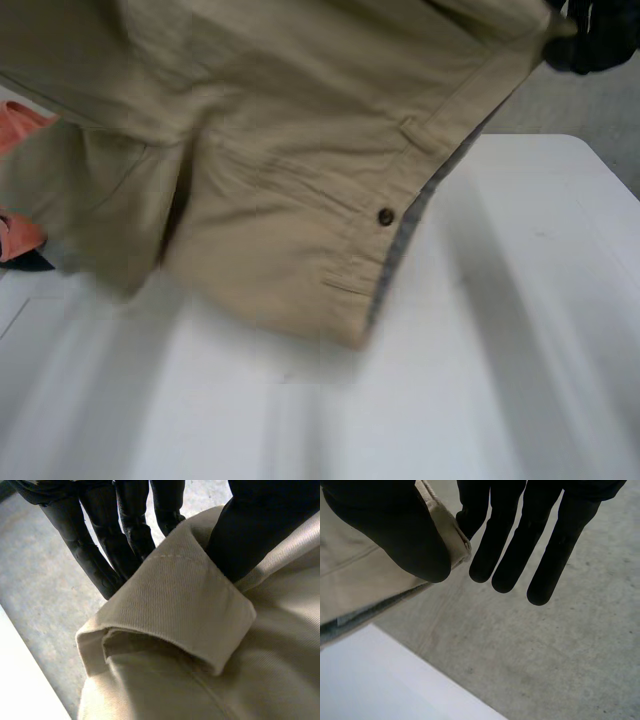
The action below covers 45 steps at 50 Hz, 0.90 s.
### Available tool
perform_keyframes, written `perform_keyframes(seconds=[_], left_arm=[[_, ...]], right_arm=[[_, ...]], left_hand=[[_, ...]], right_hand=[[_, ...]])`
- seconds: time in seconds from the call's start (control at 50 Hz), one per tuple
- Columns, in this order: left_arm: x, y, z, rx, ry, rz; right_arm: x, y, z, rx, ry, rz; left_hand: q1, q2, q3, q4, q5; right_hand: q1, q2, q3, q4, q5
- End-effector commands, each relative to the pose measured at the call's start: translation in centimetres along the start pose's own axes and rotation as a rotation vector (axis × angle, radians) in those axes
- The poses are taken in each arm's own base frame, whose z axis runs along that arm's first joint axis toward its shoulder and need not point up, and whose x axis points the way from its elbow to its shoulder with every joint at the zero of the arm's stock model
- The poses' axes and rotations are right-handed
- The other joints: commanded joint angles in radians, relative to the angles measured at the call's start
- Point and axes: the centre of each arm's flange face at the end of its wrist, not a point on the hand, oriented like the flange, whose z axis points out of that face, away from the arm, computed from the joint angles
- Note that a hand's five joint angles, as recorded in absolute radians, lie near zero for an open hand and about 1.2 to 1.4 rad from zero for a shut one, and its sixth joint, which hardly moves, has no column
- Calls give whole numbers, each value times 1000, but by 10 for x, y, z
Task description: Fold the laundry.
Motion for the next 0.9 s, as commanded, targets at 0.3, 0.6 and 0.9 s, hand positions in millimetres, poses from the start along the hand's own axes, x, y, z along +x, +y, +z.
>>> perform_keyframes(seconds=[0.3,0.6,0.9], left_arm=[[121,286,25,-428,268,-44],[127,329,68,-270,140,-3],[106,309,63,-359,85,56]], right_arm=[[-30,182,83,-265,9,16],[-13,222,155,19,209,6],[8,212,164,-191,201,-59]], left_hand=[[256,201,210,200,236],[256,201,210,200,236],[-966,-1021,-1012,-1022,-986]], right_hand=[[289,222,207,199,216],[289,222,207,199,216],[-932,-1000,-1014,-1023,-1006]])
